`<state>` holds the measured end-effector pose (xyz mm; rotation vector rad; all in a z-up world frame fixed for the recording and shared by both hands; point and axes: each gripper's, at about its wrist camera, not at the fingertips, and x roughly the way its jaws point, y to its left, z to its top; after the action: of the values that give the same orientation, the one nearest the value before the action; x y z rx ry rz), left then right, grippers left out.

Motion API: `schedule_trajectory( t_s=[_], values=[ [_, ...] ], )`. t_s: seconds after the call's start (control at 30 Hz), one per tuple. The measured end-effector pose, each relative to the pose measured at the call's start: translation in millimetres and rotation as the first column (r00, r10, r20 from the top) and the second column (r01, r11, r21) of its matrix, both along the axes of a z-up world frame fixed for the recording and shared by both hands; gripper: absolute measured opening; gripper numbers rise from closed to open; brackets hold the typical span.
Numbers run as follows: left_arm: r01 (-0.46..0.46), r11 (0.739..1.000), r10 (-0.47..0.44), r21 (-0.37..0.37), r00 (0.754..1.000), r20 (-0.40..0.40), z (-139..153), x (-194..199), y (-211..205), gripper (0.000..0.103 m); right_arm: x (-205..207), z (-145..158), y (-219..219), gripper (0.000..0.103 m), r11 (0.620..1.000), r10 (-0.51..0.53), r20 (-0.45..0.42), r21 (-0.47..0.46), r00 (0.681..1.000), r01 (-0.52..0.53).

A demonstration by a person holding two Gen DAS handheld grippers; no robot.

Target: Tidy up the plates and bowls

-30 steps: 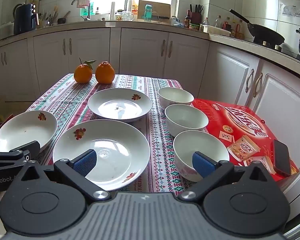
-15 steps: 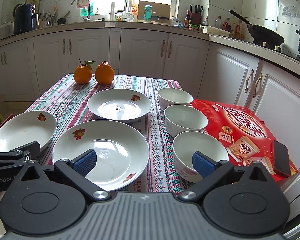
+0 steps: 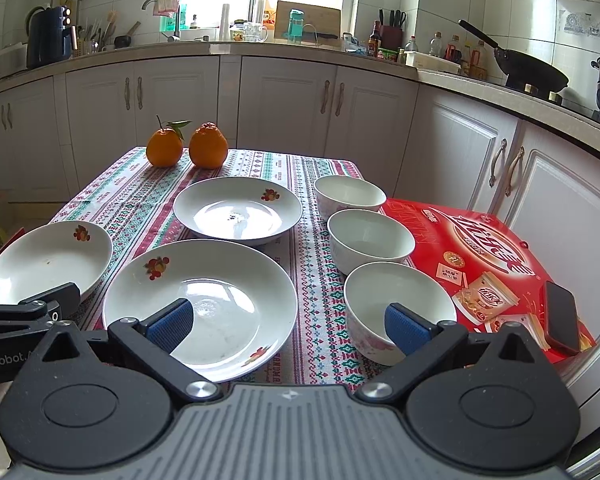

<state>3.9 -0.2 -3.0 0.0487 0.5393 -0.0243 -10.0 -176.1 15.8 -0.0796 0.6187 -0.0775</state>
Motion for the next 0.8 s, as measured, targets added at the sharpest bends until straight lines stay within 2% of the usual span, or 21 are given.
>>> schedule_trajectory(
  t_s=[0.8],
  values=[
    [-0.001, 1.0, 0.001, -0.003, 1.0, -0.006, -2.1, 1.4, -1.6, 0.102, 1.0, -0.4, 0.3, 0.103, 1.0, -0.002, -0.002, -0.006, 1.0, 0.002]
  ],
)
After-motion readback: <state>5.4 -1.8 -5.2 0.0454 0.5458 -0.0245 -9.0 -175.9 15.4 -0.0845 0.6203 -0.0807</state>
